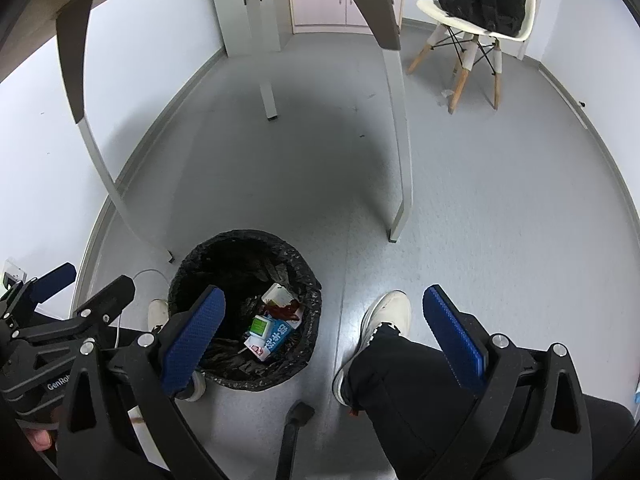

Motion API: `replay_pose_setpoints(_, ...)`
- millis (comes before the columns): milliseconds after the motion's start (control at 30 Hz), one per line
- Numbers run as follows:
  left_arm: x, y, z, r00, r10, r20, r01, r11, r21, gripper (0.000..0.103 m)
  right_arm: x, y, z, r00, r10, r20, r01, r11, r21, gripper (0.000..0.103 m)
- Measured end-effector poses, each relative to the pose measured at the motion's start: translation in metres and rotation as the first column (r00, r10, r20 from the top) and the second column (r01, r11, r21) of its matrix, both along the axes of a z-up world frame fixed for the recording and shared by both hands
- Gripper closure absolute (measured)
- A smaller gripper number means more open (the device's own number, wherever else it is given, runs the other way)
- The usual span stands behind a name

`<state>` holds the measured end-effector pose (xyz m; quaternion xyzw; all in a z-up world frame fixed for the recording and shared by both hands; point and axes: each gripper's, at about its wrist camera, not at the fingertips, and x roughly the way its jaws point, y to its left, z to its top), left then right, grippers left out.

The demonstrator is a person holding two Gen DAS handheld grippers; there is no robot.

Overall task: Collect trash
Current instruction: 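Raise both open tools from the bin back up over the table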

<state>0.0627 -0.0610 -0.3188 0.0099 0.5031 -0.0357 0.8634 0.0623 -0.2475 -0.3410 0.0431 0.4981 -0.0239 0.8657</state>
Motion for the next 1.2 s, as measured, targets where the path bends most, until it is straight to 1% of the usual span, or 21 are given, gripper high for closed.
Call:
replay_pose_setpoints(133,-0.010,0.009,0.012,0.999,0.010,0.035,-0.010,1.000,0.008,0.006,-0.006,0.009,0.008,1.000,0.021,0.019,-0.021,1.000,-0.011,0.008)
replay_pose_setpoints(300,-0.023,0.020,0.026,0.998,0.024,0.059,-0.024,1.000,0.007,0.006,-0.013,0.018,0.020,0.999,0.034,0.036,-0.033,0.999,-0.020,0.008)
replay_pose_setpoints(433,-0.034,0.026,0.039,0.997,0.028,0.074,-0.028,1.000,0.004,0.006,-0.020,0.020,0.031,0.998,0.024,0.057,-0.022,0.999,-0.024,0.008)
replay_pose_setpoints(533,-0.043,0.028,0.050,0.996,0.033,0.087,-0.034,0.999,0.005,0.006,-0.027,0.018,0.041,0.997,0.013,0.072,-0.013,1.000,-0.010,0.008)
replay_pose_setpoints(733,-0.059,0.028,0.075,0.993,0.031,0.115,-0.032,0.999,0.006,0.006,-0.046,0.017,0.073,0.991,0.012,0.135,-0.007,0.999,-0.039,0.008)
replay_pose_setpoints(867,-0.069,0.028,0.098,0.989,0.029,0.143,-0.027,0.999,-0.021,0.006,-0.056,0.014,0.097,0.984,0.012,0.177,-0.003,0.999,-0.049,0.008)
replay_pose_setpoints(933,-0.072,0.027,0.106,0.988,0.025,0.154,-0.022,1.000,-0.022,0.006,-0.062,0.012,0.110,0.979,0.015,0.204,-0.004,0.998,-0.057,0.008)
replay_pose_setpoints(1067,-0.080,0.028,0.125,0.984,0.040,0.172,-0.034,0.999,-0.042,0.006,-0.070,0.010,0.129,0.972,0.011,0.236,0.002,0.998,-0.057,0.008)
replay_pose_setpoints(1200,-0.087,0.031,0.146,0.977,0.060,0.202,-0.053,0.998,-0.043,0.006,-0.076,0.013,0.151,0.963,0.020,0.268,-0.005,0.998,-0.057,0.008)
